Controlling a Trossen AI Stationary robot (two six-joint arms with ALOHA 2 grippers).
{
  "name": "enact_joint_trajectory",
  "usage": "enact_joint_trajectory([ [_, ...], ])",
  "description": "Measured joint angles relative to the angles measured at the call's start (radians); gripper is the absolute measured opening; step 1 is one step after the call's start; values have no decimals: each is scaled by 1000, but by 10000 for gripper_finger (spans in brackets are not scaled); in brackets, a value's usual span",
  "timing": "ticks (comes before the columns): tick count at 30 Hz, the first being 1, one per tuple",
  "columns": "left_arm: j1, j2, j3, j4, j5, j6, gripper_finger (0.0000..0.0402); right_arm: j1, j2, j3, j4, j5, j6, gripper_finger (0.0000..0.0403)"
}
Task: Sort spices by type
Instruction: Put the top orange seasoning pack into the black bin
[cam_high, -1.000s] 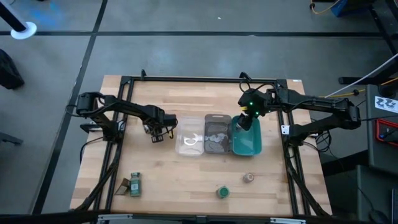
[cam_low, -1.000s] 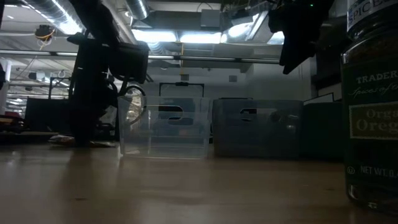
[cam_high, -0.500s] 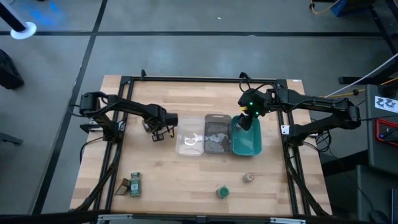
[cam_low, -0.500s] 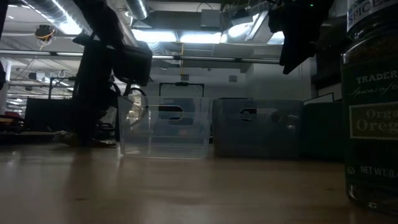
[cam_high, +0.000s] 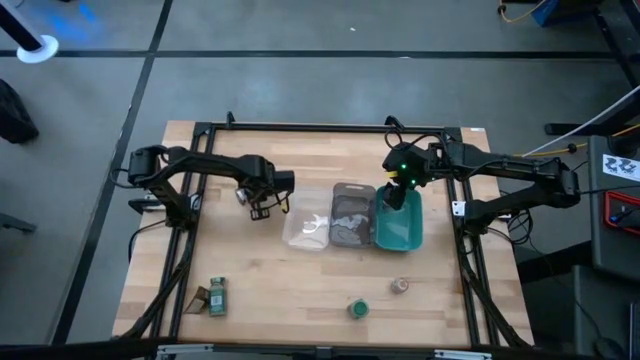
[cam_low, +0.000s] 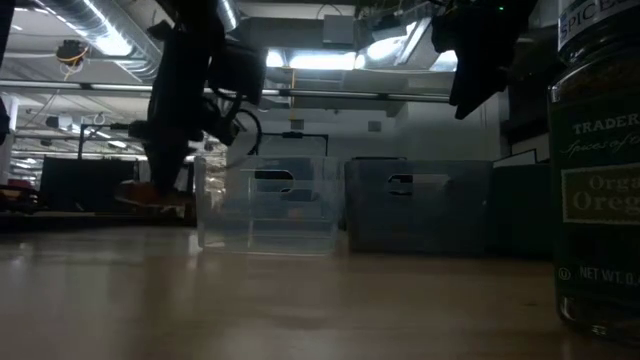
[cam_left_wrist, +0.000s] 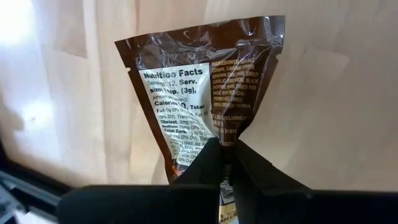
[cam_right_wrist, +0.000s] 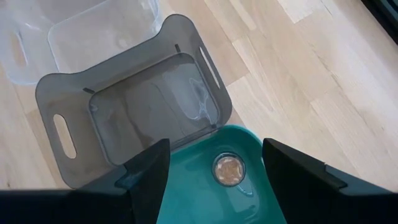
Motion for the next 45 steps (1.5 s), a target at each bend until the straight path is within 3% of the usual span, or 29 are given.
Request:
enact_joint_trajectory([
  [12, -1, -4, 136, -74, 38, 39, 4, 0, 0, 0, 52, 0, -162, 254],
  [20, -2, -4, 229, -33, 141, 76, 4, 0, 0, 0, 144, -67, -327, 254],
  [24, -2, -4, 262, 51, 211, 99, 6, 0, 0, -3, 210, -116, -436, 254],
  [32, -3, -4, 268, 353, 473, 154, 10, 0, 1, -23, 363, -185, -651, 254],
  [40, -3, -4, 268, 601, 549, 159, 4, 0, 44, -23, 489, -335, -725, 254],
  [45, -9, -4, 268, 674, 580, 160, 14, 0, 88, -23, 572, -336, -733, 254],
])
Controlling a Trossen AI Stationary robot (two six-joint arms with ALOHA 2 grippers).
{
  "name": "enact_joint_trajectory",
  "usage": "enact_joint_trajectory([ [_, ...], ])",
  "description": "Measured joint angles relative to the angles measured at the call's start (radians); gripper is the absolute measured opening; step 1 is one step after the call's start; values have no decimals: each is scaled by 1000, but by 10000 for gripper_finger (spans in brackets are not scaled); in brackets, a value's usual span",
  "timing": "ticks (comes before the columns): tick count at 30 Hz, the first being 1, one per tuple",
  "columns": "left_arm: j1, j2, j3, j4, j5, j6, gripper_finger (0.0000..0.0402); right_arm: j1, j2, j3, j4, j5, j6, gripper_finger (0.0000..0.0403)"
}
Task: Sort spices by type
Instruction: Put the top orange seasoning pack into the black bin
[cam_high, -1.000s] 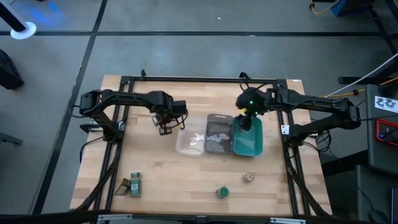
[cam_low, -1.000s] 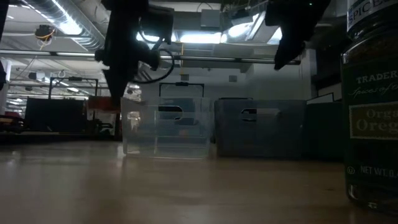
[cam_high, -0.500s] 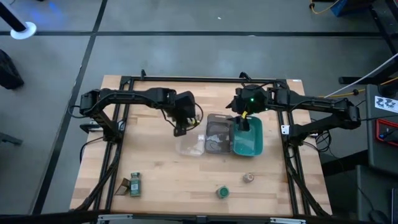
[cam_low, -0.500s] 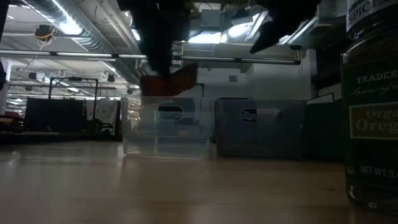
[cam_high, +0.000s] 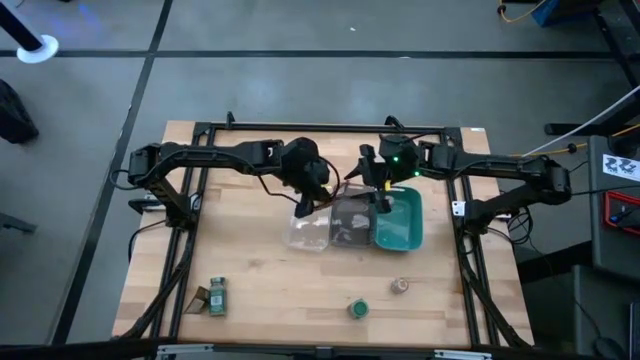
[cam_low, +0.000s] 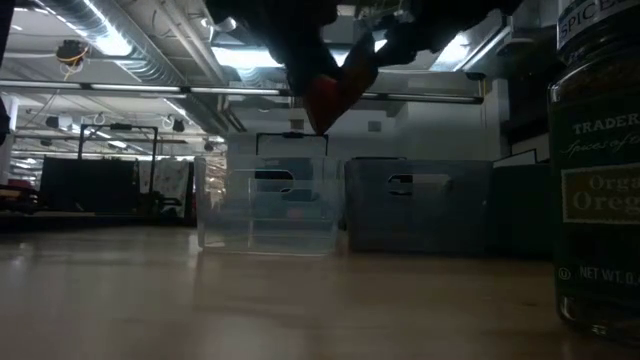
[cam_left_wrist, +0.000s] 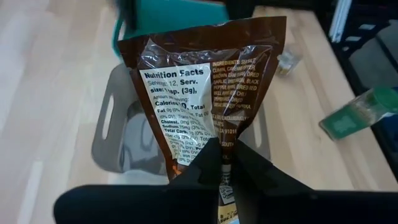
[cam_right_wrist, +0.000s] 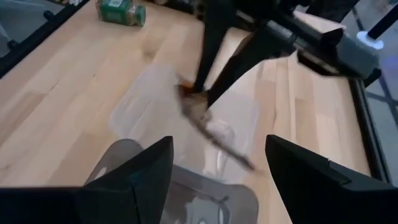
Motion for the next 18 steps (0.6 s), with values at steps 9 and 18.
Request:
enact_joint_trajectory([
  [9, -32, 0, 0, 1, 1, 0, 7, 0, 55, 0, 26, -28, -47, 245],
  [18, -32, 0, 0, -1, 1, 0, 19, 0, 78, 1, 28, -51, -24, 135],
])
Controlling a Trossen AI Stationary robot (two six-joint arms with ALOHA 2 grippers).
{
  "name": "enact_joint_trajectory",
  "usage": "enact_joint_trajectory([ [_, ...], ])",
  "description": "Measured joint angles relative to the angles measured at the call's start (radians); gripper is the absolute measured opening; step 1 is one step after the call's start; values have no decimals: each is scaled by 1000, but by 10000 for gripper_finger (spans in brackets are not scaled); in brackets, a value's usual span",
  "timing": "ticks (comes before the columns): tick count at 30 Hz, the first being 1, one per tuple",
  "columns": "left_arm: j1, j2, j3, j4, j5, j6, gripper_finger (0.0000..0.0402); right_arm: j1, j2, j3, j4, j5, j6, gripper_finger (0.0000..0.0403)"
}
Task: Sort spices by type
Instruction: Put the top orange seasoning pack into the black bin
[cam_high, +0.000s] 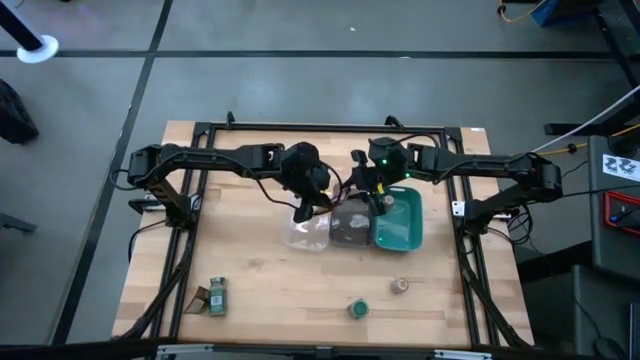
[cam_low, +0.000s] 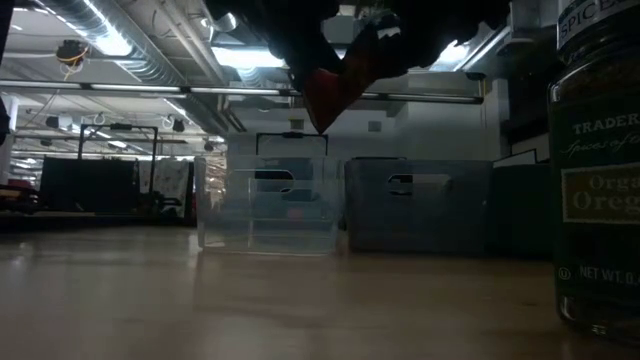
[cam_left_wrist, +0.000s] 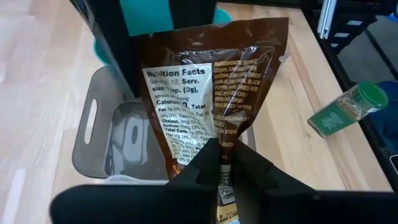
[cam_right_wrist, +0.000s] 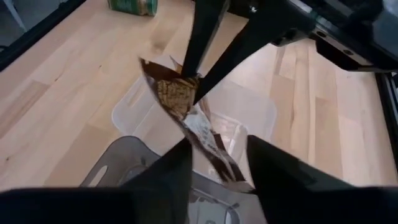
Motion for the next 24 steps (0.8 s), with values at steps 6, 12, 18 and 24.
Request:
enact_joint_trajectory([
  [6, 0, 0, 0, -1, -1, 0, 17, 0, 0, 0, -3, -2, 40, 28],
  [12, -1, 0, 0, -2, -50, 9, 60, 0, 0, 0, -15, 0, 108, 21],
  [18, 2, 0, 0, -14, -160, 11, 129, -1, 0, 1, -101, 55, 138, 5],
  [24, 9, 0, 0, -51, -161, 12, 159, -1, 0, 1, -220, 164, 199, 9],
])
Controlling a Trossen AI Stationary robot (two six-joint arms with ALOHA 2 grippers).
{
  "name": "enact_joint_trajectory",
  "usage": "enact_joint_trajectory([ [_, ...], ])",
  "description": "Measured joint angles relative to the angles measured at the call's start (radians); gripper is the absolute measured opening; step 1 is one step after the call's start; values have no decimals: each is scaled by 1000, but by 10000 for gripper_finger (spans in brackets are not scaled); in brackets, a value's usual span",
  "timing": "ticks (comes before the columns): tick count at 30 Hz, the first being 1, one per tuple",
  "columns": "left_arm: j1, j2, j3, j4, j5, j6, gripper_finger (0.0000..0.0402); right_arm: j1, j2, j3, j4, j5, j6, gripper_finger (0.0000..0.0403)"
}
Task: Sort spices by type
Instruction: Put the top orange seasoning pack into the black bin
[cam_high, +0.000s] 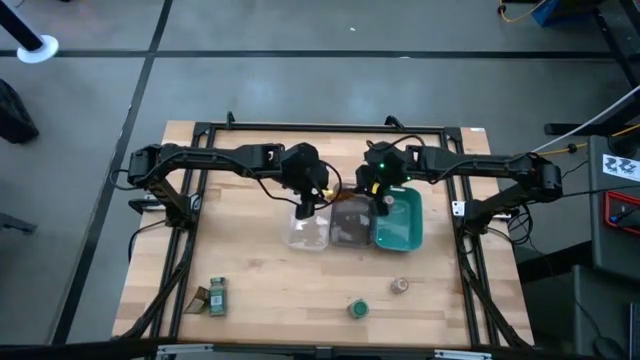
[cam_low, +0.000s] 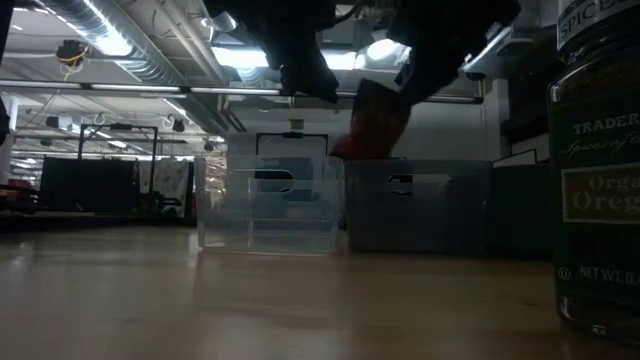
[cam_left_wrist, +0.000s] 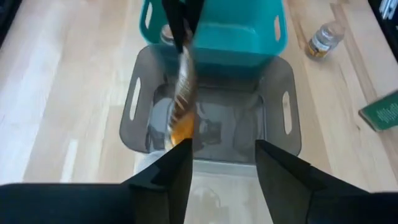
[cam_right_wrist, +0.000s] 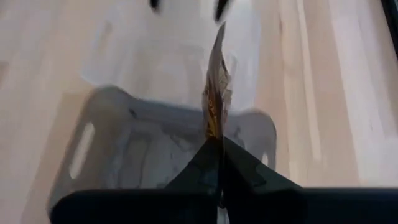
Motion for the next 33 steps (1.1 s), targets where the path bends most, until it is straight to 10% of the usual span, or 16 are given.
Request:
enact_joint_trajectory([
  [33, -2, 0, 0, -46, 2, -5, 155, 0, 154, 1, -150, 136, 15, 15],
])
